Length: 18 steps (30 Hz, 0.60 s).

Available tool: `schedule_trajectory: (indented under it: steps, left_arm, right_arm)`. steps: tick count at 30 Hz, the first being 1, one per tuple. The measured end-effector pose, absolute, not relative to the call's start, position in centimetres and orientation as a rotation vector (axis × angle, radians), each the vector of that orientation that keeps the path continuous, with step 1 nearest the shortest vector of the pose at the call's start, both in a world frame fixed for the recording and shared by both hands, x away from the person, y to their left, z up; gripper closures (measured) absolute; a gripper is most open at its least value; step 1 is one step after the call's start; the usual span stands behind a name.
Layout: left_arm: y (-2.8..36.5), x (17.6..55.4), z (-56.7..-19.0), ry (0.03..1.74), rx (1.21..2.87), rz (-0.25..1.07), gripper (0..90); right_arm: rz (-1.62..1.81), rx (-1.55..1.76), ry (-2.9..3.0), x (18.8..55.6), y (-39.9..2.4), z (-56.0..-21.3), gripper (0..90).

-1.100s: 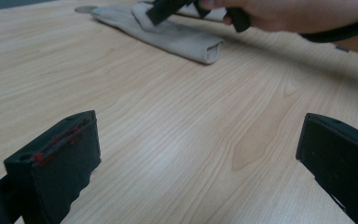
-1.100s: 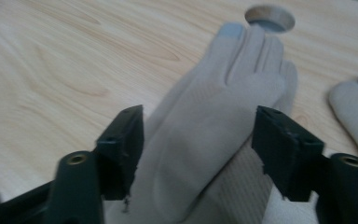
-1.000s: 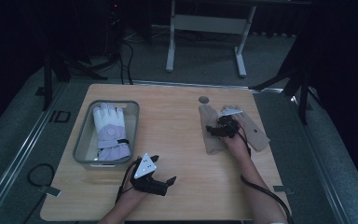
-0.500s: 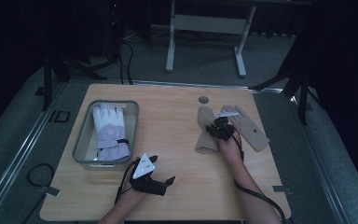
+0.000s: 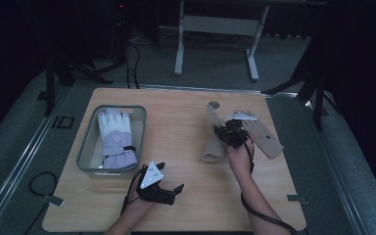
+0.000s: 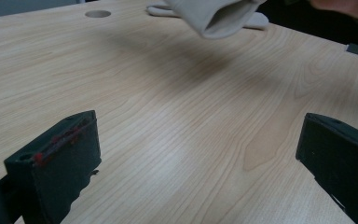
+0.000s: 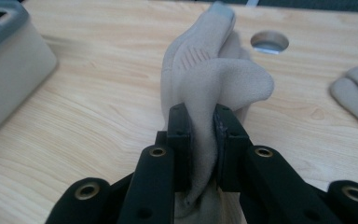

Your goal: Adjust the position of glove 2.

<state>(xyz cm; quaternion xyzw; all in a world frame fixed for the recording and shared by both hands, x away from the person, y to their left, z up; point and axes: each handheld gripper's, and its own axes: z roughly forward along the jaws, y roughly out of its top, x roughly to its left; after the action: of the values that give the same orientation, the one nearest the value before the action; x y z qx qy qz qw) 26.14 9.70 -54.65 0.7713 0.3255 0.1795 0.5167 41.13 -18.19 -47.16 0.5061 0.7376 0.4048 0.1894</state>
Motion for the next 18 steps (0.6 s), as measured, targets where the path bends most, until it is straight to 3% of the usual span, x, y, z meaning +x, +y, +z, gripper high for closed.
schedule_trajectory:
  steps: [5, 13, 16, 18]
  left_arm:
    - [9.8, 26.0, -54.5, 0.775, 1.846, 0.443, 0.0]
    - [9.6, 25.9, -54.8, 0.769, 1.857, 0.423, 0.0]
    - [9.5, 25.9, -54.9, 0.767, 1.855, 0.415, 0.0]
    - [9.5, 25.9, -54.9, 0.761, 1.855, 0.408, 0.0]
  right_arm:
    - [1.127, 1.442, 2.062, 39.1, -16.9, -47.3, 78.6]
    - [1.045, 1.471, 2.107, 37.7, -16.0, -51.2, 77.2]
    - [0.981, 1.458, 2.171, 37.6, -15.7, -53.4, 72.7]
    - [0.966, 1.446, 2.203, 37.5, -15.6, -54.4, 63.4]
